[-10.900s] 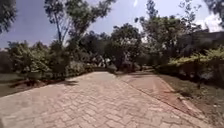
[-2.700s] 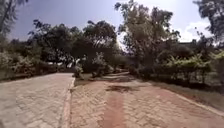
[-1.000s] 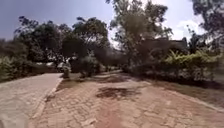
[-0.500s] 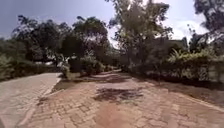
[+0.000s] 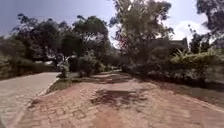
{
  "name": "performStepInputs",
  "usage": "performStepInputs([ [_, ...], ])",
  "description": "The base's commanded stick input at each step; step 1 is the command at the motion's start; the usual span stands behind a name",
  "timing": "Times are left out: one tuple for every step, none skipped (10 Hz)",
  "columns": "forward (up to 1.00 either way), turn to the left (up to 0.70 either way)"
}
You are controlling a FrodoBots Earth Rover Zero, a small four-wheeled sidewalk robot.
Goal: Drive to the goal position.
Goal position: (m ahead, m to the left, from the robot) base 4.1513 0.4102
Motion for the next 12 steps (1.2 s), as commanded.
performStepInputs([
  [0.5,0.0],
  [0.5,0.0],
  [0.5,0.0],
  [0.5,0.0],
  [0.5,0.0],
  [0.5,0.0],
  [0.5,0.0],
  [0.5,0.0],
  [0.5,0.0],
  [0.5,0.0],
  [0.5,0.0],
  [0.5,0.0],
])
